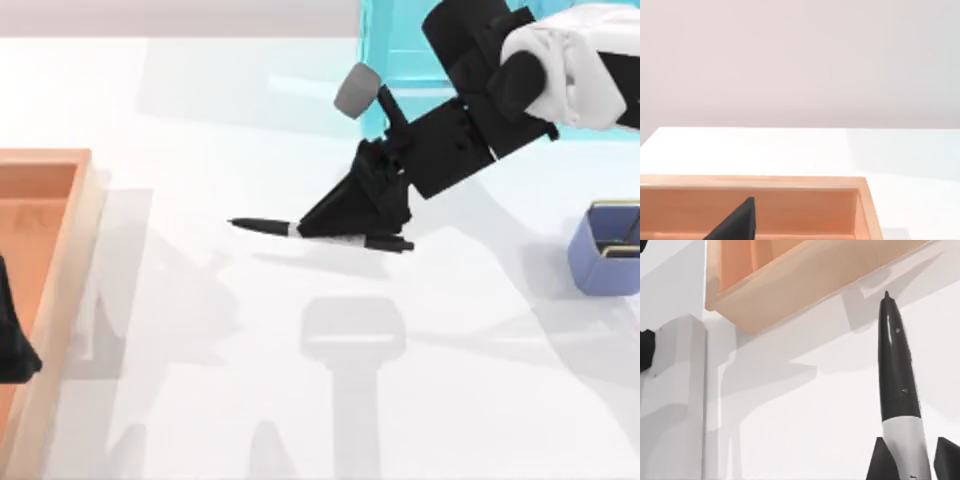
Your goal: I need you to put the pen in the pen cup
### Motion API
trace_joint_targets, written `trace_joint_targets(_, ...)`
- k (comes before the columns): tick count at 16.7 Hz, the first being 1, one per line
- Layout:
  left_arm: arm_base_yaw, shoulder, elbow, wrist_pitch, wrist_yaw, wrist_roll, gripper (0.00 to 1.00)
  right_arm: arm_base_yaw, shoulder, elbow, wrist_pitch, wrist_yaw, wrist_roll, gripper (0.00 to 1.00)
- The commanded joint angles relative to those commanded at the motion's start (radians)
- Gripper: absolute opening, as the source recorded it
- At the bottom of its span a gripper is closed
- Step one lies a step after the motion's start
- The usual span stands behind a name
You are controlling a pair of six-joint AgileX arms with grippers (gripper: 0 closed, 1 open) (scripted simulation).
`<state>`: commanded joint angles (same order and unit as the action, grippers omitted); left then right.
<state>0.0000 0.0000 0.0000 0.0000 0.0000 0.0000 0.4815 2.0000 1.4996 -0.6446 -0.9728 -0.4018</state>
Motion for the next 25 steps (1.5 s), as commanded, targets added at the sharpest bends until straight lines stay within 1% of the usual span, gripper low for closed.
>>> trace_joint_targets(3,0.000,0.000,0.000,0.000,0.000,0.000,1.00,0.013,-0.005,0.006,-0.007,0.008,-0.001,0.00)
trace_joint_targets(5,0.000,0.000,0.000,0.000,0.000,0.000,1.00,0.056,-0.053,0.030,-0.034,0.051,-0.009,0.00)
trace_joint_targets(7,0.000,0.000,0.000,0.000,0.000,0.000,1.00,0.138,-0.141,0.071,-0.084,0.126,-0.022,0.00)
trace_joint_targets(10,0.000,0.000,0.000,0.000,0.000,0.000,1.00,0.340,-0.351,0.162,-0.196,0.278,-0.050,0.00)
trace_joint_targets(13,0.000,0.000,0.000,0.000,0.000,0.000,1.00,0.620,-0.632,0.278,-0.342,0.458,-0.089,0.00)
trace_joint_targets(21,0.000,0.000,0.000,0.000,0.000,0.000,1.00,1.549,-1.496,0.599,-0.765,0.956,-0.267,0.00)
trace_joint_targets(23,0.000,0.000,0.000,0.000,0.000,0.000,1.00,1.758,-1.685,0.664,-0.849,1.069,-0.318,0.00)
trace_joint_targets(25,0.000,0.000,0.000,0.000,0.000,0.000,1.00,1.938,-1.848,0.724,-0.919,1.174,-0.368,0.00)
